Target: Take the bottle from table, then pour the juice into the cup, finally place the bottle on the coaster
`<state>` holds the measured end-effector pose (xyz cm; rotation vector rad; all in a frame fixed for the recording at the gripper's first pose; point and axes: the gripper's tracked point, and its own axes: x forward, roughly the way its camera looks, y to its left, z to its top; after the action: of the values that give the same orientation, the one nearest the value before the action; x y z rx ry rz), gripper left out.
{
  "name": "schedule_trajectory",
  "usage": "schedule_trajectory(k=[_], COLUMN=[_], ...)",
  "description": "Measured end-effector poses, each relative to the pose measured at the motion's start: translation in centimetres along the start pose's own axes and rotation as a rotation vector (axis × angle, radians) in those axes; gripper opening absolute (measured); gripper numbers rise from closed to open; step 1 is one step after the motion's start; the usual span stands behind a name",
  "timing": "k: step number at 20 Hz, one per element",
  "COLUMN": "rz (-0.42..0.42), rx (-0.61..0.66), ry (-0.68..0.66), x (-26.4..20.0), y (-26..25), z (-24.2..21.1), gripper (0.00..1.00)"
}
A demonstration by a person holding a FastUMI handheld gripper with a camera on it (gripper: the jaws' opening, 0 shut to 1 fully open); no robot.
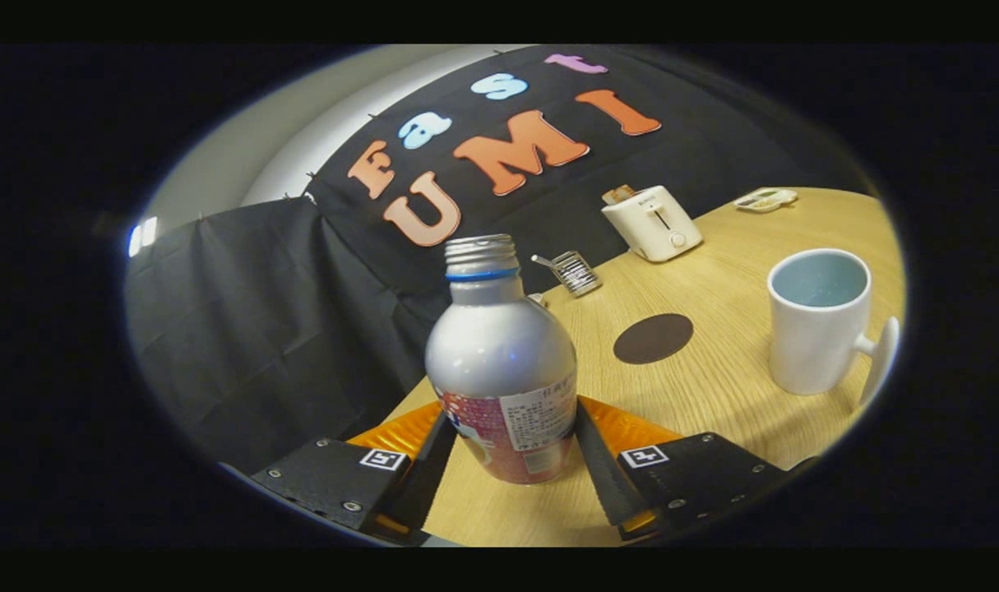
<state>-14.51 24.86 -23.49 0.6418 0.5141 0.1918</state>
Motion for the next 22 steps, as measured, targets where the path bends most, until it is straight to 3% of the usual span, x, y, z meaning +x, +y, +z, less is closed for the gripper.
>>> schedule_trajectory(k=[7,22], rz=[-0.014,-0.034], rx=[0.212,0.501], ry=[0.041,-0.022], x=[-0.4,-2.3], y=[-1.1,-3.2], z=[-0.5,2.0], gripper=[0.8,0.8])
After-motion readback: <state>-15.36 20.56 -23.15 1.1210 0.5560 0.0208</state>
